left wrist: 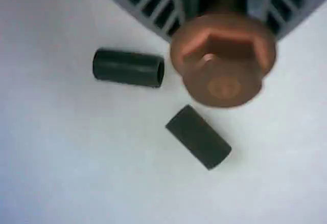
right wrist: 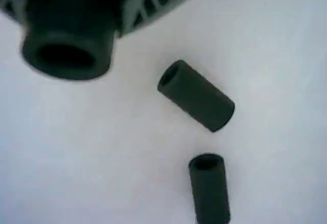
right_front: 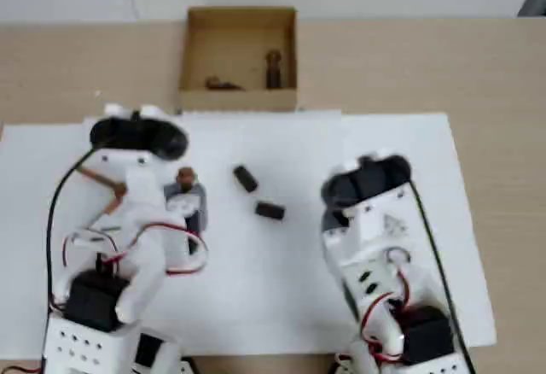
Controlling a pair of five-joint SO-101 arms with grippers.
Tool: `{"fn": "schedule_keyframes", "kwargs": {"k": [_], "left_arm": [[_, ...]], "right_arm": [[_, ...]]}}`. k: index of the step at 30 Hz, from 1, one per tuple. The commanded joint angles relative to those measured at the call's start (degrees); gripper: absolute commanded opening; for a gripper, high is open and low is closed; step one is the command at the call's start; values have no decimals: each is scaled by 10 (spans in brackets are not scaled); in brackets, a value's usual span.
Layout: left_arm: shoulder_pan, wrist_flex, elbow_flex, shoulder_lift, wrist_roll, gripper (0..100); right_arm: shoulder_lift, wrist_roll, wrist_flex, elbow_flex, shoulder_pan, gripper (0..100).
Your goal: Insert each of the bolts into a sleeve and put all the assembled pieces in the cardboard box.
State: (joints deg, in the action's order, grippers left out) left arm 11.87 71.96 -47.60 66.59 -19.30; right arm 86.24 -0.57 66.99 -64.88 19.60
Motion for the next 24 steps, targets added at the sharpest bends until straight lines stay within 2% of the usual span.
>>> {"fn": "schedule_keyframes", "kwargs": {"k": [1,11,20,24], "left_arm": [[-28,-78,-45,42,-33,5],[-33,-163,-197,195,-40,5],[-33,-187,-255,309,-142,5],[-28,-187,-257,353,-171,5]], "right_arm": [[19,2,-36,-30,35,3],[88,4,-124,-142,165,3],[146,6,-170,-207,228,3],[177,44,-196,-236,260,3]]}}
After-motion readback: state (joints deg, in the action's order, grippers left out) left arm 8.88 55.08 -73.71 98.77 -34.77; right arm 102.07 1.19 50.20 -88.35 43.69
